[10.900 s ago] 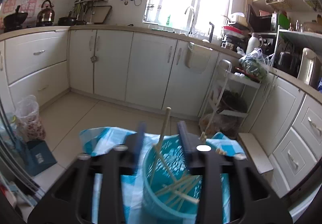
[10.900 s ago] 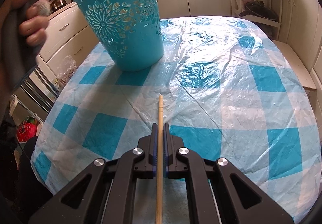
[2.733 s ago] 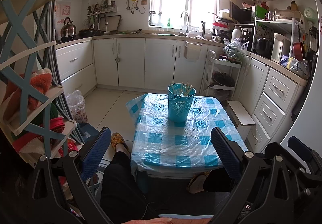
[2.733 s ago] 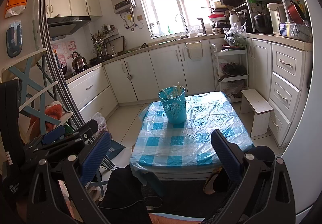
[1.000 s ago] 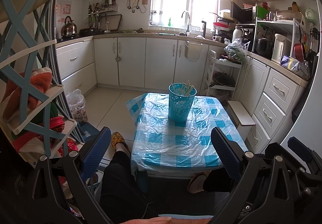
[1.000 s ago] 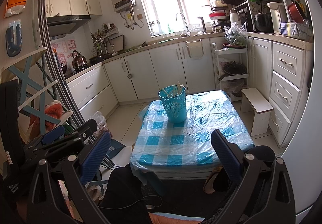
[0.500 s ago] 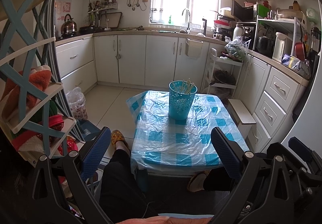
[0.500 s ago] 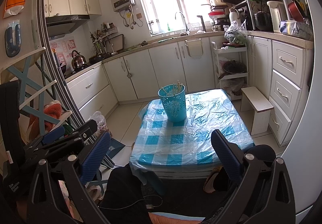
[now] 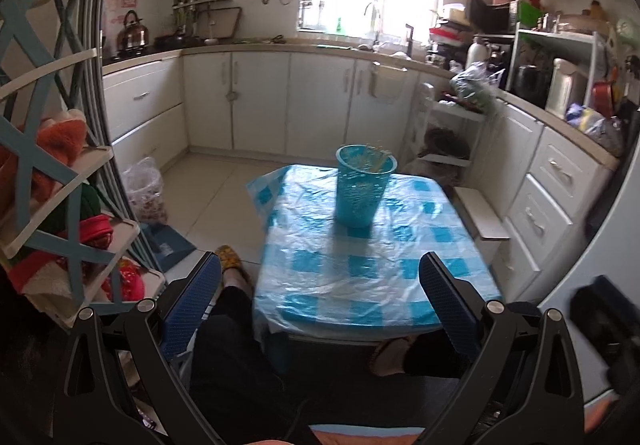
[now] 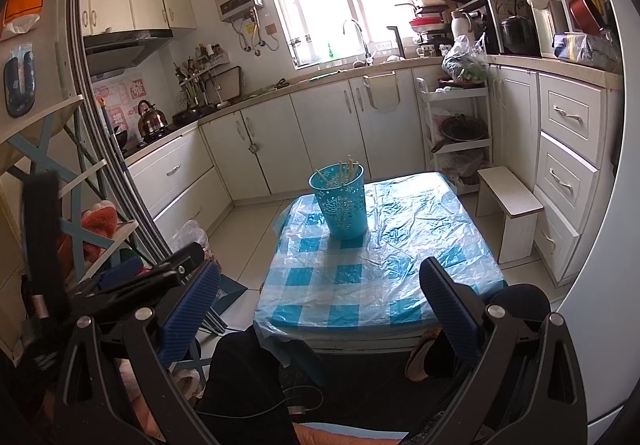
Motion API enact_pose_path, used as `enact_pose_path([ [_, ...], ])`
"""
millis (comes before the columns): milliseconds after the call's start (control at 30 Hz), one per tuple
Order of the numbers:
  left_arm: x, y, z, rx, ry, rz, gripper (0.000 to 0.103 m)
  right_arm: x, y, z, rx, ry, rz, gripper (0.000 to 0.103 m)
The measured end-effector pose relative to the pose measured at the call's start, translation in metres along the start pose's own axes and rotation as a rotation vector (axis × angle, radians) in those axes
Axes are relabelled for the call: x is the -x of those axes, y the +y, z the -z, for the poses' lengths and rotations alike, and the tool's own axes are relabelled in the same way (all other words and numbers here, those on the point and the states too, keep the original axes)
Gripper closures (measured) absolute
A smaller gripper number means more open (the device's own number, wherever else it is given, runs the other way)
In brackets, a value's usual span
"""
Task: Organize utensils
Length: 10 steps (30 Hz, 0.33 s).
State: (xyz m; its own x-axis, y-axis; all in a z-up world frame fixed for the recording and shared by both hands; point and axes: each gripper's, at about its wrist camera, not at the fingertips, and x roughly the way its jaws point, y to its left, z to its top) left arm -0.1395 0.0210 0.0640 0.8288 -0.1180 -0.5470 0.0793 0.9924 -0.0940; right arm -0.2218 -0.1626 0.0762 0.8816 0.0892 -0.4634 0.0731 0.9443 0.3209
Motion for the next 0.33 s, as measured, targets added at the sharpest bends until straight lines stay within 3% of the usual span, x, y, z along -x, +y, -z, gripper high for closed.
enact_pose_path([
  [233, -0.041, 0.014, 0.006, 0.023, -0.015, -0.069, 0.008, -0.034, -0.011, -0.005, 0.006, 0.006, 0.050, 0.007],
  [333, -0.077, 0.021, 0.011, 0.038, 0.026, -0.080, 0.008, -0.062, -0.016, -0.004, 0.022, 0.030, 0.078, 0.007],
])
